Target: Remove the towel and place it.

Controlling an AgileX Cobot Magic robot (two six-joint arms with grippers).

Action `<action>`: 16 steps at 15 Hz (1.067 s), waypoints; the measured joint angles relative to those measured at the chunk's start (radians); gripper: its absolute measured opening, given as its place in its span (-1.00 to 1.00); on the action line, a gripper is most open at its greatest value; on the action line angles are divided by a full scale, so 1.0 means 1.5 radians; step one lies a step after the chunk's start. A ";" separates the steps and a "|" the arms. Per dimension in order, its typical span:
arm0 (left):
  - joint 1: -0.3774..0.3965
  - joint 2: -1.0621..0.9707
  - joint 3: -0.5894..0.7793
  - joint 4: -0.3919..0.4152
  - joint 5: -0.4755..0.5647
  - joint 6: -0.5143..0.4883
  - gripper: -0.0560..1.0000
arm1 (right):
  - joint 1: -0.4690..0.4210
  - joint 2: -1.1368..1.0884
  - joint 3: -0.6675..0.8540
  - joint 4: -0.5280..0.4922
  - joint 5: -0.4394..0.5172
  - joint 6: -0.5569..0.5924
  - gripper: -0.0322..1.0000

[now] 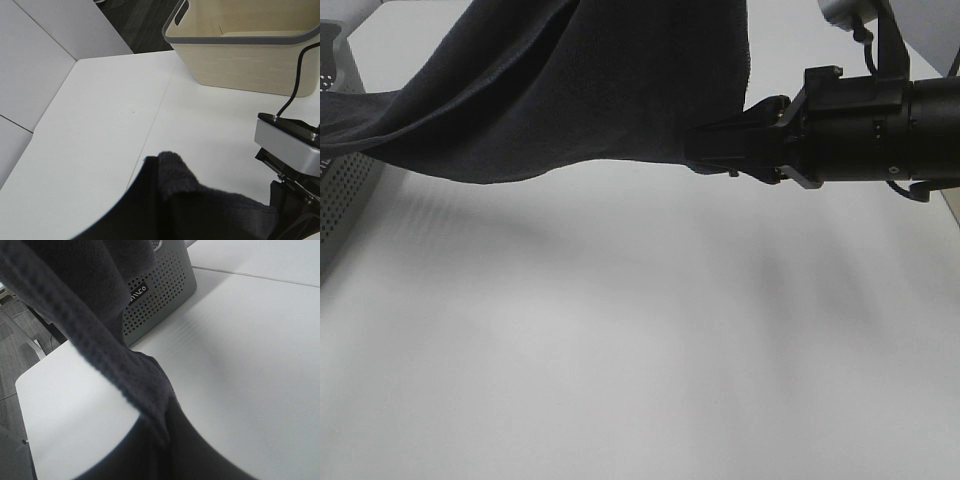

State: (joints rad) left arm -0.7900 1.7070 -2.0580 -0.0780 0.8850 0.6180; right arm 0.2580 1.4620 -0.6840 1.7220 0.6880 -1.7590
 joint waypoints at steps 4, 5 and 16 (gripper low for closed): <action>-0.001 0.000 0.000 0.026 0.060 0.088 -0.89 | 0.000 0.000 -0.009 -0.040 -0.027 0.073 -0.90; -0.001 0.000 0.000 0.039 0.085 0.116 -0.89 | 0.000 -0.005 -0.023 -0.103 -0.035 0.150 -0.90; -0.001 0.008 0.000 0.153 -0.001 0.187 -0.89 | 0.000 -0.005 -0.569 -1.043 0.273 0.938 -0.90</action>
State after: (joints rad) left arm -0.7910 1.7190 -2.0580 0.1510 0.8830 0.8990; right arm 0.2580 1.4540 -1.5380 0.1580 1.0970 -0.3520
